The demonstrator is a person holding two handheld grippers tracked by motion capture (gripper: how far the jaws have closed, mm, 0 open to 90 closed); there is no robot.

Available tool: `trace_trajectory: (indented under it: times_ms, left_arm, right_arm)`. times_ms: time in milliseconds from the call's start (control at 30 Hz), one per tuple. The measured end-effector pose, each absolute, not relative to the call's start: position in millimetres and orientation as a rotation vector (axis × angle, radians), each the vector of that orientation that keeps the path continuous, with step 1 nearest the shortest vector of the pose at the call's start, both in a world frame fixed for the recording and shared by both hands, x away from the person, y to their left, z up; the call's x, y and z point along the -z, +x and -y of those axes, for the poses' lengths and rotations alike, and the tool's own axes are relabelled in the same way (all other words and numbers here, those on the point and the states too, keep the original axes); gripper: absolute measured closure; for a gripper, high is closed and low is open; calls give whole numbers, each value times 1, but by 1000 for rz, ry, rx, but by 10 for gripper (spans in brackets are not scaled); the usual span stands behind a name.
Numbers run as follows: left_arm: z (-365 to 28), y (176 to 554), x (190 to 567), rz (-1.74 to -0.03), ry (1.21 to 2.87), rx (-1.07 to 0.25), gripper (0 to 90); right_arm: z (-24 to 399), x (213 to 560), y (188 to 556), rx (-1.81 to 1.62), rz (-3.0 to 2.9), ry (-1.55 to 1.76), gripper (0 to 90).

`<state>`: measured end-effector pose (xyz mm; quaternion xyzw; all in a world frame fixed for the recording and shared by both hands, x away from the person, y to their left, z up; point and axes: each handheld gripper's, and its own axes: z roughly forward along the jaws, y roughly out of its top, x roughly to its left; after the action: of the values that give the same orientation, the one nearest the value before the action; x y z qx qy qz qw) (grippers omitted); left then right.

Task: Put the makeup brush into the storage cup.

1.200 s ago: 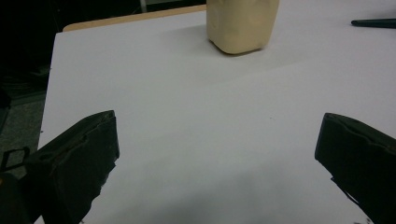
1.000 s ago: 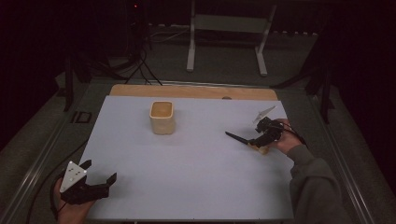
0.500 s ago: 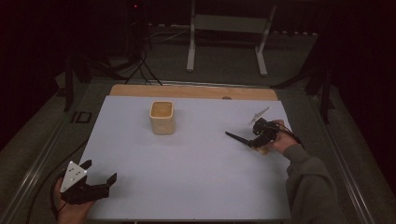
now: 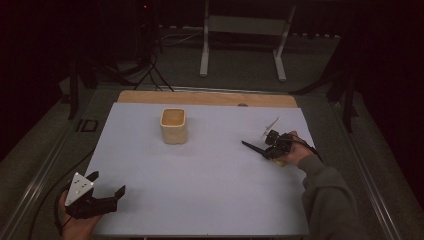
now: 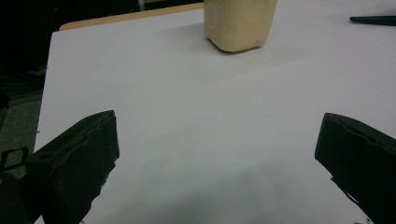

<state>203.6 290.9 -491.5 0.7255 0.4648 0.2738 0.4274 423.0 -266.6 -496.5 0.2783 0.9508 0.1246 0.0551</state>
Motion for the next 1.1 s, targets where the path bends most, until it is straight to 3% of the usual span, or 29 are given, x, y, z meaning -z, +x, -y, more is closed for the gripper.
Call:
trace_trajectory:
  times_ms: [1100]
  left_arm:
    - [-290, 204, 492, -1159, 1813, -672, 9]
  right_arm:
    - [257, 458, 399, -534, -2854, 656, 731]
